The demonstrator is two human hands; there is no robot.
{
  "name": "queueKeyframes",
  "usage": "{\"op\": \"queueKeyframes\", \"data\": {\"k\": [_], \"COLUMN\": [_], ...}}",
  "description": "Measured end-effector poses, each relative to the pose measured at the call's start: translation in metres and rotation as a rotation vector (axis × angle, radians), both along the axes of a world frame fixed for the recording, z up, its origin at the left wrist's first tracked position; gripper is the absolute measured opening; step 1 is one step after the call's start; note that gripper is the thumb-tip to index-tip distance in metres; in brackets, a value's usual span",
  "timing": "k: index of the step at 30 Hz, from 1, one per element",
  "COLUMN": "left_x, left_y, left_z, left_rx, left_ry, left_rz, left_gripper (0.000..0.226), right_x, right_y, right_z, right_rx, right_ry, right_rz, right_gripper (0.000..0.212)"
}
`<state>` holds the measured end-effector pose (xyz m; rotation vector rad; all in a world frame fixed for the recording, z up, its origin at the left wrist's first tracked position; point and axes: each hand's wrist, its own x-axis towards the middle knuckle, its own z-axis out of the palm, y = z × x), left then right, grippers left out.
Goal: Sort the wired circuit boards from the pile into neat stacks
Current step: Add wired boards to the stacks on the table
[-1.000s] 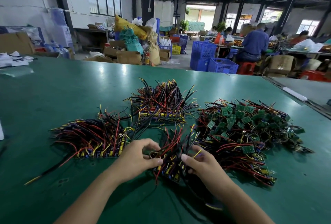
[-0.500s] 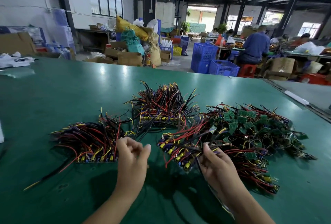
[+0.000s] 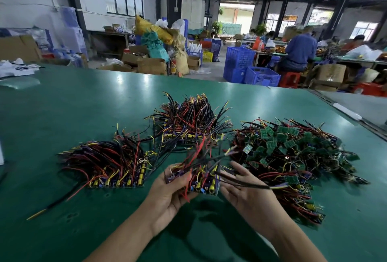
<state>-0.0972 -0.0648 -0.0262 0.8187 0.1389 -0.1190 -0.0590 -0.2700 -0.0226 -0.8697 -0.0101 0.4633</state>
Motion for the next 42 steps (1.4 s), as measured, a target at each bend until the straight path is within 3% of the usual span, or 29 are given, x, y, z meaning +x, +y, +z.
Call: {"op": "queueKeyframes", "data": {"k": [6, 10, 13, 17, 23, 28, 34, 38, 42], "left_x": [0.004, -0.002, -0.008, -0.011, -0.015, -0.016, -0.016, -0.016, -0.017], "left_y": [-0.005, -0.013, -0.019, -0.026, -0.027, -0.029, -0.029, -0.027, -0.027], "left_z": [-0.006, -0.006, -0.007, -0.006, -0.003, -0.003, -0.005, -0.004, -0.003], "left_rx": [0.096, 0.136, 0.197, 0.328, 0.416, 0.475, 0.468, 0.487, 0.414], "left_ry": [-0.065, -0.138, -0.171, -0.214, -0.294, -0.353, -0.360, -0.370, -0.345], "left_rz": [0.167, 0.160, 0.152, 0.182, 0.183, 0.148, 0.165, 0.182, 0.149], "left_gripper": [0.054, 0.040, 0.051, 0.056, 0.045, 0.040, 0.040, 0.041, 0.044], "right_x": [-0.021, -0.027, -0.028, -0.027, -0.025, -0.024, -0.026, -0.025, -0.026], "right_y": [0.012, 0.027, 0.032, 0.034, 0.038, 0.034, 0.035, 0.034, 0.031], "right_z": [0.000, 0.002, 0.000, -0.007, -0.015, -0.010, -0.010, -0.007, -0.003], "right_rx": [-0.196, -0.336, -0.348, -0.363, -0.432, -0.528, -0.525, -0.700, -0.825], "right_ry": [-0.087, -0.159, -0.136, -0.102, -0.092, -0.118, -0.188, -0.153, -0.251], "right_rz": [0.082, -0.004, -0.055, -0.150, -0.243, -0.153, -0.227, -0.277, -0.206], "right_gripper": [0.044, 0.035, 0.011, 0.012, 0.031, 0.058, 0.040, 0.040, 0.015]}}
